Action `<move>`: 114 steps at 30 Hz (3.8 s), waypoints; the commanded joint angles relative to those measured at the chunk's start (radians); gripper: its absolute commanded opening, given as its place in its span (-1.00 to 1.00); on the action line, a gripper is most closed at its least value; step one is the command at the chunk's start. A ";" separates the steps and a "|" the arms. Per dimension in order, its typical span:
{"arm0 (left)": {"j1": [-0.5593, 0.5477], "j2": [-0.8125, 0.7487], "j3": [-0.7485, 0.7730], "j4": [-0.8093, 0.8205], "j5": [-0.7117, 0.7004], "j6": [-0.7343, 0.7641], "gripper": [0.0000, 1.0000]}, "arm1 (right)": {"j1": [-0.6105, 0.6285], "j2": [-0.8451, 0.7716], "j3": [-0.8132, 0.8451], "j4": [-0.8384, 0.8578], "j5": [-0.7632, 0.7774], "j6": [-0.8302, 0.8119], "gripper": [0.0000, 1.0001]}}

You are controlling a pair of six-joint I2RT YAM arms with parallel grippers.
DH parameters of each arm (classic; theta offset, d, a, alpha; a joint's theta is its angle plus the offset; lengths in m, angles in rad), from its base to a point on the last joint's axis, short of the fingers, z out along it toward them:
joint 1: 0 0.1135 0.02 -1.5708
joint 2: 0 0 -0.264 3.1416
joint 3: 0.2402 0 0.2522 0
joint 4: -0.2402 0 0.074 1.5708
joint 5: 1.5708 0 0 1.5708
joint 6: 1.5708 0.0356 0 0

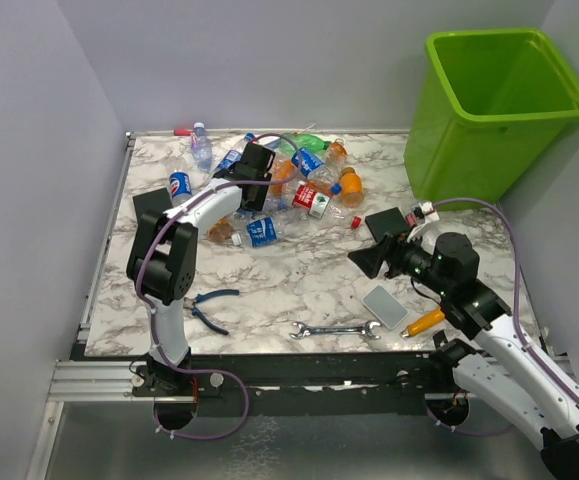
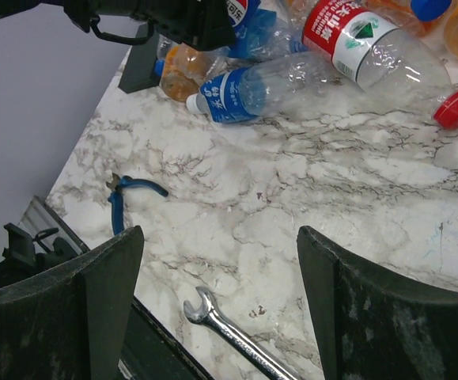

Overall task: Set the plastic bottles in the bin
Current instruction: Pick up the plastic bottle at the center of the board, then place the plastic bottle in the trash bin.

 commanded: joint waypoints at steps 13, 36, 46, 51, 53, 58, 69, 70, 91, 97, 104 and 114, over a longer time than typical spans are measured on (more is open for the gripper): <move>-0.001 -0.610 -0.425 0.481 0.423 -0.219 -0.17 | 0.007 0.075 0.087 0.094 -0.136 0.051 0.65; -0.223 -1.102 -1.034 1.040 0.715 -0.195 -0.37 | 0.173 0.462 0.422 0.457 0.024 0.089 0.66; -0.234 -1.104 -1.035 1.038 0.719 -0.195 -0.37 | 0.215 0.546 0.490 0.457 0.047 0.072 0.14; -0.236 -1.109 -1.038 1.038 0.711 -0.194 -0.32 | 0.219 0.559 0.495 0.455 0.033 0.073 -0.33; -0.238 -1.111 -1.040 1.038 0.704 -0.195 -0.18 | 0.219 0.556 0.489 0.453 0.031 0.073 -0.48; -0.240 -1.123 -1.035 1.021 0.661 -0.213 0.96 | 0.219 0.545 0.487 0.410 -0.001 0.059 -0.93; -0.240 -1.142 -1.040 1.015 0.647 -0.215 0.98 | 0.220 0.493 0.486 0.236 -0.101 0.018 -0.99; -0.239 -1.144 -1.041 1.015 0.643 -0.215 0.98 | 0.220 0.481 0.491 0.215 -0.091 0.004 -0.99; -0.240 -1.356 -1.084 0.940 0.162 -0.147 0.98 | 0.219 0.292 1.060 -0.061 0.808 -0.585 -0.99; -0.239 -1.353 -1.081 0.932 0.138 -0.170 0.98 | 0.219 0.427 1.129 0.276 0.984 -0.833 -0.99; -0.239 -1.378 -1.082 0.932 0.103 -0.179 0.98 | 0.154 0.784 1.465 0.351 1.041 -0.893 -0.99; -0.240 -1.422 -1.095 0.925 0.035 -0.179 0.98 | -0.088 0.804 1.435 0.488 1.097 -0.747 -0.99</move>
